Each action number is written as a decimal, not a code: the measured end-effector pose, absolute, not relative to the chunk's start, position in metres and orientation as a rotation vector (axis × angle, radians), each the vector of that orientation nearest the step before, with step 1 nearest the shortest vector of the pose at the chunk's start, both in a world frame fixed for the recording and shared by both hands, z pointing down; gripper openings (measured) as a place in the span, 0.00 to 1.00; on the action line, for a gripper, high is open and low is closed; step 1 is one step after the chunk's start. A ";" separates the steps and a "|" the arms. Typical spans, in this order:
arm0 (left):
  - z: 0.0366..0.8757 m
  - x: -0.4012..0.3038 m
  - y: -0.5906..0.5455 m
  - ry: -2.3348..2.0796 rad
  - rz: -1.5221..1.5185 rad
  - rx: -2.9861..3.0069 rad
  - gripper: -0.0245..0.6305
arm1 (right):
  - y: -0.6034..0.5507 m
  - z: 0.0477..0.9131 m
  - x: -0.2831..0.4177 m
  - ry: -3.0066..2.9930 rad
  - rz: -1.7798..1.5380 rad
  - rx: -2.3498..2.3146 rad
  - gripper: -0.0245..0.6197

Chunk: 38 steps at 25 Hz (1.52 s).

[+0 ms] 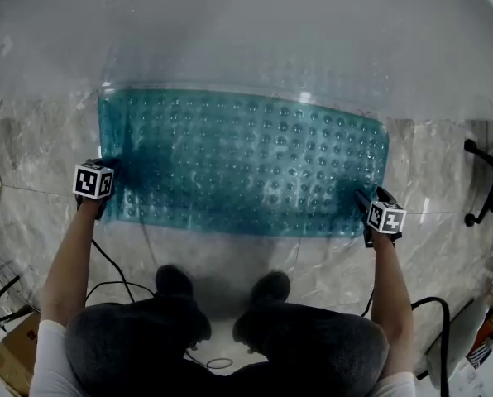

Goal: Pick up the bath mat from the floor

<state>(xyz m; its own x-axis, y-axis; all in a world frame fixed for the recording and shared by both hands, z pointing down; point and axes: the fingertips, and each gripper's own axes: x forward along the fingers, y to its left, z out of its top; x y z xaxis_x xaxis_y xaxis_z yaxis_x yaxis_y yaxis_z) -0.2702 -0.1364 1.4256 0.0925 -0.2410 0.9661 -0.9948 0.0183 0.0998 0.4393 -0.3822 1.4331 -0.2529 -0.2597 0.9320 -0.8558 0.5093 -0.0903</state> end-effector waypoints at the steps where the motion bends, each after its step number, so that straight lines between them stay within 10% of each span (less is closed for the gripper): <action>1: 1.424 -0.266 -0.137 -1.331 1.033 1.427 0.07 | -0.384 1.434 0.441 -1.772 0.768 0.937 0.63; 14: 1.416 -0.261 -0.138 -1.366 0.972 1.484 0.07 | -0.410 1.448 0.449 -1.716 0.847 0.907 0.82; 28: 1.413 -0.258 -0.138 -1.389 0.957 1.485 0.06 | -0.380 1.438 0.412 -1.770 0.828 0.722 0.14; 38: 1.376 -0.246 -0.139 -1.394 0.854 1.431 0.06 | -0.372 1.378 0.394 -1.811 0.848 0.735 0.08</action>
